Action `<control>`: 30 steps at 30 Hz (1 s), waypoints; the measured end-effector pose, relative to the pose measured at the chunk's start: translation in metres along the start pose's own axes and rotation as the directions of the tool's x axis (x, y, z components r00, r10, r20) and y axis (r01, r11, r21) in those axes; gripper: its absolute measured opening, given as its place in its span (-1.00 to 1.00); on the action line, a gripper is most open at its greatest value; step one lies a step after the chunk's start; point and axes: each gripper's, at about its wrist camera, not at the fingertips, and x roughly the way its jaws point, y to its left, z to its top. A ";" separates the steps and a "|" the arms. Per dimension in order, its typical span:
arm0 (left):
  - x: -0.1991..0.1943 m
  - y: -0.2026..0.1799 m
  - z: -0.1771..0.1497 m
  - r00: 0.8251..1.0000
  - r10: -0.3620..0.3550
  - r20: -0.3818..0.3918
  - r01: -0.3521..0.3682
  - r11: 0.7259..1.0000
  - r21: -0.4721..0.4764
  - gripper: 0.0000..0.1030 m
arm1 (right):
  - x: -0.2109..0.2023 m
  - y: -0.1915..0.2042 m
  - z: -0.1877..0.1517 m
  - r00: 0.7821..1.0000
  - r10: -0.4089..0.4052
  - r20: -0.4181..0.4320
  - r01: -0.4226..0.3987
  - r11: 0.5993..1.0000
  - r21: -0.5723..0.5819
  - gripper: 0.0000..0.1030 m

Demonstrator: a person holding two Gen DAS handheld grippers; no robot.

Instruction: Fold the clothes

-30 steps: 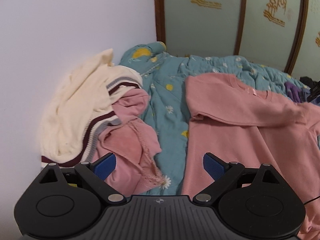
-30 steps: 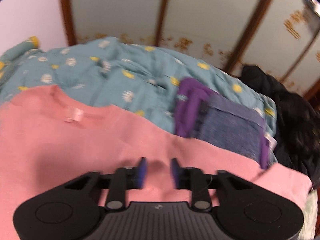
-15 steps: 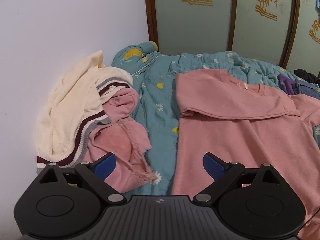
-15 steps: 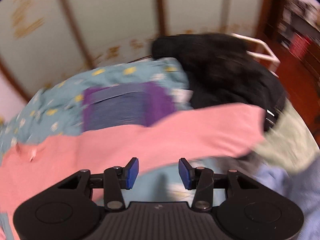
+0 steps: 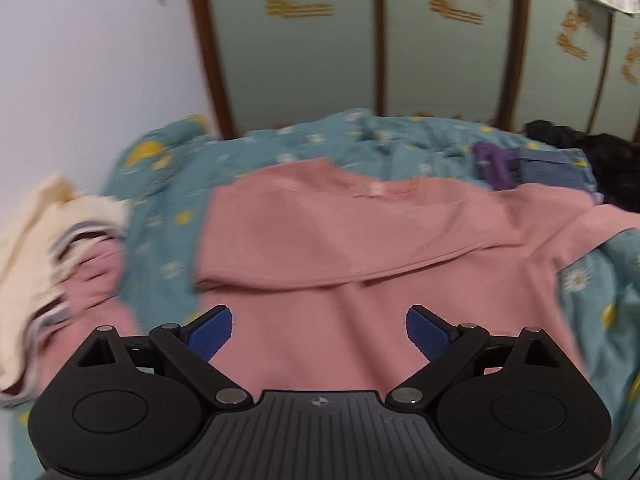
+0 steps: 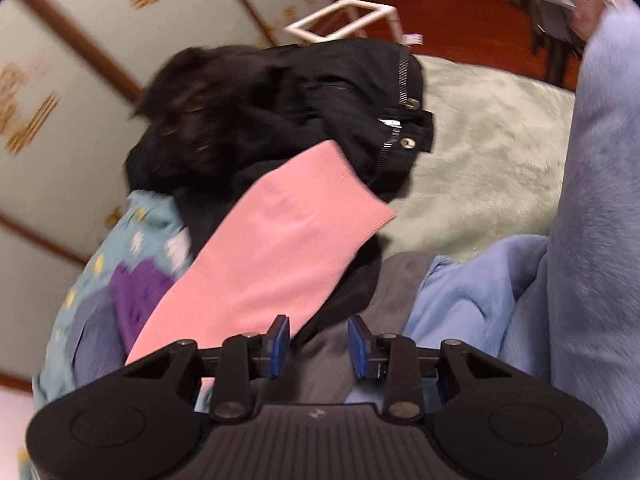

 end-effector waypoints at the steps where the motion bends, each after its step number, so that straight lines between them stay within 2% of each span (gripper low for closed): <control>1: 0.004 -0.008 0.003 1.000 -0.002 0.005 0.002 1.000 0.007 0.85 | 0.006 -0.005 0.002 1.000 0.013 0.001 -0.013 1.000 0.027 -0.38; 4: 0.022 -0.038 0.015 1.000 0.018 0.017 -0.019 0.998 0.058 0.85 | 0.018 -0.010 0.006 0.998 0.054 0.044 -0.056 0.997 0.058 -0.43; 5: 0.028 -0.046 0.017 0.999 0.033 0.012 -0.034 0.996 0.079 0.85 | 0.018 -0.009 0.005 0.995 0.061 0.074 -0.065 0.997 0.050 -0.51; 6: 0.032 -0.051 0.019 0.999 0.042 0.008 -0.043 0.995 0.094 0.85 | 0.018 -0.007 0.004 0.992 0.069 0.104 -0.074 0.996 0.042 -0.76; 8: 0.034 -0.050 0.016 0.999 0.041 0.003 -0.041 0.994 0.105 0.85 | 0.016 -0.004 0.004 0.986 0.079 0.144 -0.083 0.996 0.025 -0.83; 14: 0.035 -0.025 0.009 0.997 0.080 -0.022 -0.077 0.992 0.098 0.85 | -0.036 0.040 -0.006 0.954 0.124 0.272 -0.064 0.974 -0.216 -0.89; 16: 0.031 -0.004 0.012 0.994 0.100 -0.042 -0.097 0.993 0.060 0.85 | -0.067 0.070 -0.017 0.941 0.183 0.284 -0.086 0.943 -0.322 -0.89; 19: 0.026 0.026 0.017 0.992 0.114 -0.055 -0.113 0.993 0.015 0.85 | -0.104 0.121 -0.040 0.931 0.268 0.249 -0.144 0.894 -0.424 -0.89; 24: 0.016 0.094 0.020 0.985 0.174 -0.025 -0.175 0.983 -0.051 0.85 | -0.149 0.214 -0.106 0.913 0.377 0.158 -0.223 0.784 -0.580 -0.89; 27: 0.014 0.139 0.016 0.977 0.214 -0.013 -0.214 0.972 -0.098 0.85 | -0.160 0.272 -0.166 0.908 0.409 0.087 -0.258 0.713 -0.652 -0.89; 30: 0.019 0.179 0.008 0.976 0.214 -0.029 -0.216 0.964 -0.153 0.85 | -0.154 0.330 -0.248 0.902 0.432 0.004 -0.308 0.649 -0.696 -0.89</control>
